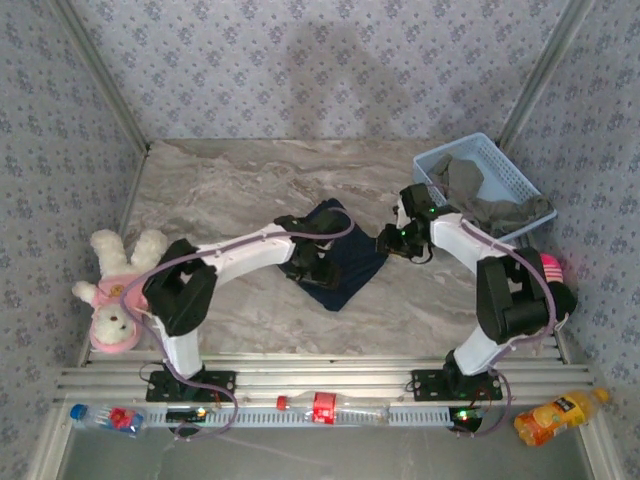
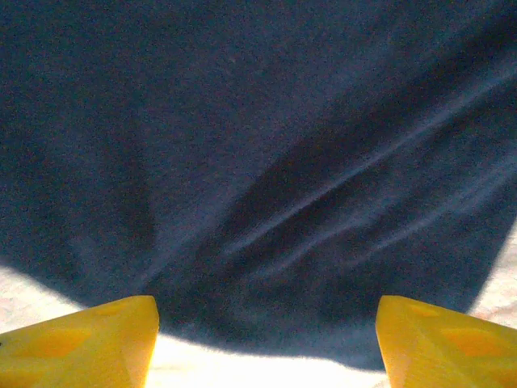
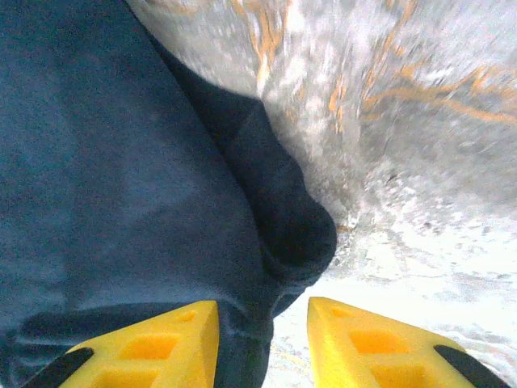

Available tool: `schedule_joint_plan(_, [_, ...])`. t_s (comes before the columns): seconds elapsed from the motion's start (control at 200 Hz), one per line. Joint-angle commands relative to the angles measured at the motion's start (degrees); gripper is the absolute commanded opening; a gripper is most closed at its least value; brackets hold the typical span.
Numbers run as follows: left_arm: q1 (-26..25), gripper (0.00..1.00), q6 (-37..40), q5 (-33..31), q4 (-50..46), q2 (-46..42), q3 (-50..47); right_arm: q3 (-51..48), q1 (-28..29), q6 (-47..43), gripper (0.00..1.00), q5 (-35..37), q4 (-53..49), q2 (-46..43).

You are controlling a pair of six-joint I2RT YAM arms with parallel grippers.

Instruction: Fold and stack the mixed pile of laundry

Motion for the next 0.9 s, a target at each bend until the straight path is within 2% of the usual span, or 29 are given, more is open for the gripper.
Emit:
schedule_joint_plan(0.0, [2.7, 0.69, -3.6, -2.4, -1.3, -5.5, -0.1, 3.6, 0.3, -0.4, 0.34, 2.7, 0.5, -2.2])
schedule_joint_plan(0.16, [8.2, 0.57, -10.1, -1.0, 7.6, -5.6, -7.7, 5.3, 1.5, -0.7, 0.26, 0.3, 3.5, 4.9])
schedule_joint_plan(0.285, [11.0, 0.55, -12.0, -2.3, 11.1, -2.6, -9.2, 4.9, 2.4, -0.2, 0.18, -1.5, 5.3, 8.5])
schedule_joint_plan(0.495, [12.9, 0.55, -10.4, -3.0, 12.2, 3.8, -5.7, -2.4, 5.9, 2.0, 0.11, -2.2, 5.2, 4.3])
schedule_joint_plan(0.69, [14.8, 0.59, -5.0, -1.7, 8.7, 10.3, 3.4, -10.3, 11.2, 6.9, 0.11, -3.6, 6.0, -3.0])
schedule_joint_plan(0.894, [15.6, 0.69, -0.4, -1.6, 0.2, 4.5, 10.9, -5.2, 8.2, 6.8, 0.22, -2.0, 1.9, -8.5])
